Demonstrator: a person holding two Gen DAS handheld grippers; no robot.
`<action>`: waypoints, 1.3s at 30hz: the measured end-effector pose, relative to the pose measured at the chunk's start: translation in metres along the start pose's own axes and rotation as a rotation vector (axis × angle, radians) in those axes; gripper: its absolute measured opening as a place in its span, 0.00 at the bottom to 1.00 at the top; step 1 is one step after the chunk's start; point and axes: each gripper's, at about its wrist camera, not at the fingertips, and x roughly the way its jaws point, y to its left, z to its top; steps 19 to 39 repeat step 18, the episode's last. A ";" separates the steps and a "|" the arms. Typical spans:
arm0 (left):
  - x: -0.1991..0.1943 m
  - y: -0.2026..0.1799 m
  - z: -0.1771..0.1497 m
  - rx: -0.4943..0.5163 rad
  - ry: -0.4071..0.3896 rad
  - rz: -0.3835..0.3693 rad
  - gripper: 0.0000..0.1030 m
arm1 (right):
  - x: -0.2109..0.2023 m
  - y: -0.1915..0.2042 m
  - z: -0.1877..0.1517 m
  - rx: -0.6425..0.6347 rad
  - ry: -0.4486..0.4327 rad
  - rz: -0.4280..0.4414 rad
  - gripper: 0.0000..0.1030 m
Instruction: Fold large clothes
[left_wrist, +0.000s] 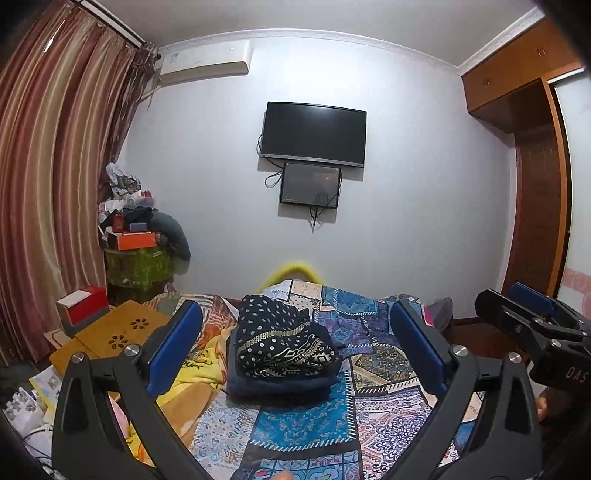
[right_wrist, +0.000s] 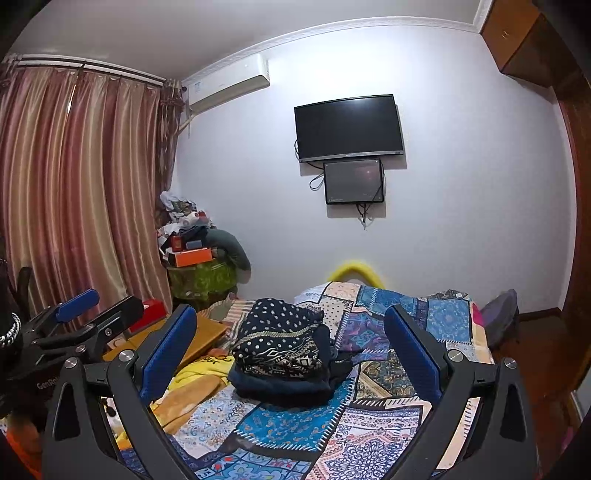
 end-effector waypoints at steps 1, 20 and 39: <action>0.000 0.001 0.000 -0.004 0.003 -0.002 0.99 | -0.001 0.000 -0.002 0.000 0.000 -0.002 0.98; 0.004 0.005 -0.003 -0.022 0.017 -0.013 0.99 | 0.003 0.000 -0.002 -0.002 0.003 0.001 0.98; 0.004 0.005 -0.003 -0.022 0.017 -0.013 0.99 | 0.003 0.000 -0.002 -0.002 0.003 0.001 0.98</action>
